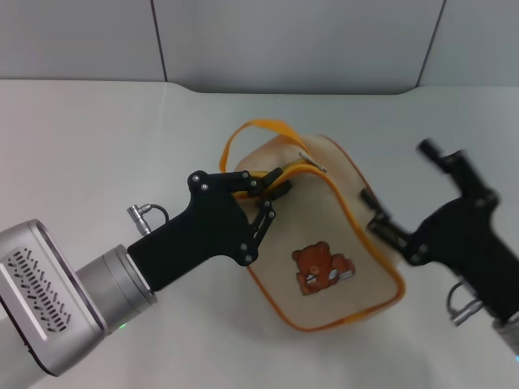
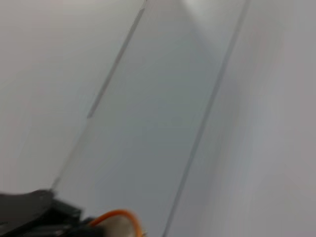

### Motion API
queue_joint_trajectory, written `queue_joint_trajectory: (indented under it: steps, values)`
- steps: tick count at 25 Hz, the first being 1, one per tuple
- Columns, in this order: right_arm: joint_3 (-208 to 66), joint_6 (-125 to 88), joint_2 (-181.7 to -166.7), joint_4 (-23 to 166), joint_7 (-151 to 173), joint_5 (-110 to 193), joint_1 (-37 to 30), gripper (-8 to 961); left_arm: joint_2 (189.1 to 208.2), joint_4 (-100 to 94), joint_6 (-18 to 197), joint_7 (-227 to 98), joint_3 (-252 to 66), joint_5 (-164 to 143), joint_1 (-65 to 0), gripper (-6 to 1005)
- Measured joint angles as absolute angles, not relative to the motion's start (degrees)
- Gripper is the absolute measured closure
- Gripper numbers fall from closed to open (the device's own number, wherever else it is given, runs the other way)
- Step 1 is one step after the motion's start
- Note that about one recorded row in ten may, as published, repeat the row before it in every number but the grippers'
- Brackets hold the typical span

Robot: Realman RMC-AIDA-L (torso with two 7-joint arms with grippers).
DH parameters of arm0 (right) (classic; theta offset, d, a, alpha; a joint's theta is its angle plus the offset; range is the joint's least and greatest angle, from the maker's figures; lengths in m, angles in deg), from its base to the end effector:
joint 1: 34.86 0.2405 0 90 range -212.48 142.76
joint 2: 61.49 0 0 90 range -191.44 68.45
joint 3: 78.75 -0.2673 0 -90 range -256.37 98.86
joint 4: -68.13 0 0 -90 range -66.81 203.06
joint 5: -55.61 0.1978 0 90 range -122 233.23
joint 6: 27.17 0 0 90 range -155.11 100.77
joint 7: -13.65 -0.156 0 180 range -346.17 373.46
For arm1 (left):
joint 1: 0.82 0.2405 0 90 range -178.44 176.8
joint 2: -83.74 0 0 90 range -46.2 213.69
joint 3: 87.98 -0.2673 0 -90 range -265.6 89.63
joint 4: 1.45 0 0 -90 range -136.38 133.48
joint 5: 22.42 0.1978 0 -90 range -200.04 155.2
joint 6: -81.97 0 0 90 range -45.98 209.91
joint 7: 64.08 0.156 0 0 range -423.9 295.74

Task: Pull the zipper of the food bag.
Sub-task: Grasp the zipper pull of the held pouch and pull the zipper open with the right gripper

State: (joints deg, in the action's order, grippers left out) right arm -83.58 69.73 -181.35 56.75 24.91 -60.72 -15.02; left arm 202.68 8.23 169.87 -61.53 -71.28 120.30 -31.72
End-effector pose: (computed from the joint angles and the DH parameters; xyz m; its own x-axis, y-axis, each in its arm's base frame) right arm 0.2579 0.2493 -0.0518 0.7054 0.4646 -0.5353 -0.3152 -0.4708 -0.8240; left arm -0.2152 0.2866 -0.0833 0.6798 -0.4593 0.5718 0.0754 -0.7317 -0.6774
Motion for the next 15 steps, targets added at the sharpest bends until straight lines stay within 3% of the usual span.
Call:
queue_joint_trajectory:
  steps: [15]
  values:
    - [-85.54,65.17,-181.38,54.74,24.97,-61.02,-10.09,120,202.83,8.19,169.79,-61.53,-71.38,120.49,-32.27,932]
